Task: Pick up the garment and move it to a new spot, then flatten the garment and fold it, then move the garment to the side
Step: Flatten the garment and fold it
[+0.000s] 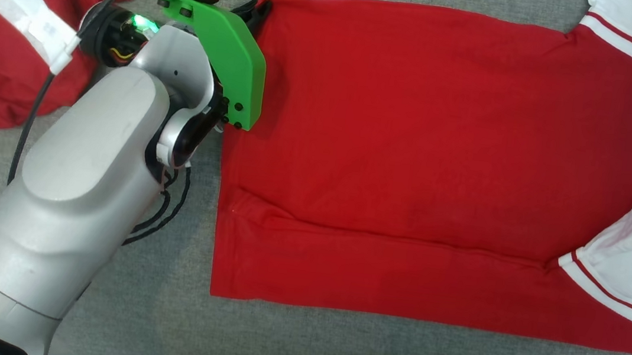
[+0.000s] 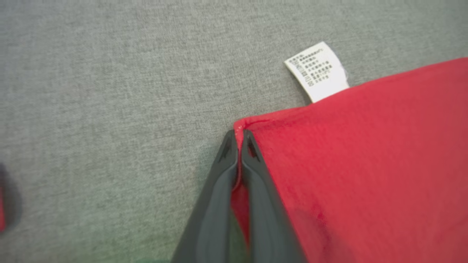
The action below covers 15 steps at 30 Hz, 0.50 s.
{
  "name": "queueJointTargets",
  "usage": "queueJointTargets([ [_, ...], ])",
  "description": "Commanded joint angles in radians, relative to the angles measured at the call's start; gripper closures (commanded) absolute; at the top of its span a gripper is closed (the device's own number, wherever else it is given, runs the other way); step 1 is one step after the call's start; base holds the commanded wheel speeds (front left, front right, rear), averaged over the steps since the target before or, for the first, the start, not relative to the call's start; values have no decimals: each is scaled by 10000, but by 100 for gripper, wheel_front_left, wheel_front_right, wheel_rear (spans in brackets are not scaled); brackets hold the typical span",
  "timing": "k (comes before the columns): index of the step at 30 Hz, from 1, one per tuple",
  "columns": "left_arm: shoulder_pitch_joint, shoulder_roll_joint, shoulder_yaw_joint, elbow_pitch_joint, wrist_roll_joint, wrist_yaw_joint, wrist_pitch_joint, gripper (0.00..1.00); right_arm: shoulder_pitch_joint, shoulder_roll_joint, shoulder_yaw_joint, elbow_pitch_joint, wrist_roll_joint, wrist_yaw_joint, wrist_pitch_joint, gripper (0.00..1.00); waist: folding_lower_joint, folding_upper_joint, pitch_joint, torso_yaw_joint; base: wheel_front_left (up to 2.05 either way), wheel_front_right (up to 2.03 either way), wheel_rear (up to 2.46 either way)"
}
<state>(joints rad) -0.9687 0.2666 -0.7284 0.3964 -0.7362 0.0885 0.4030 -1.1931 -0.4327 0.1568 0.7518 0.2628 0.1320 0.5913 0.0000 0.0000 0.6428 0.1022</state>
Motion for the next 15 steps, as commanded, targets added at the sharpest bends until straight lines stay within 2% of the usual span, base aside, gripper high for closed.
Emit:
queueJointTargets([
  [1,776,-132,-221,456,39,4,-57,100,220,12,-176,192,-53,-26,-386,100,0,0,-131,-46,0,0,0],
  [7,509,-239,455,788,143,-98,-2192,100,299,227,-389,-51,431,-23,-2042,100,0,0,-675,-303,0,0,0],
  [15,441,-289,482,1710,292,-351,-3069,100,819,115,86,63,960,-23,-2598,100,0,0,-1515,-724,0,0,0],
])
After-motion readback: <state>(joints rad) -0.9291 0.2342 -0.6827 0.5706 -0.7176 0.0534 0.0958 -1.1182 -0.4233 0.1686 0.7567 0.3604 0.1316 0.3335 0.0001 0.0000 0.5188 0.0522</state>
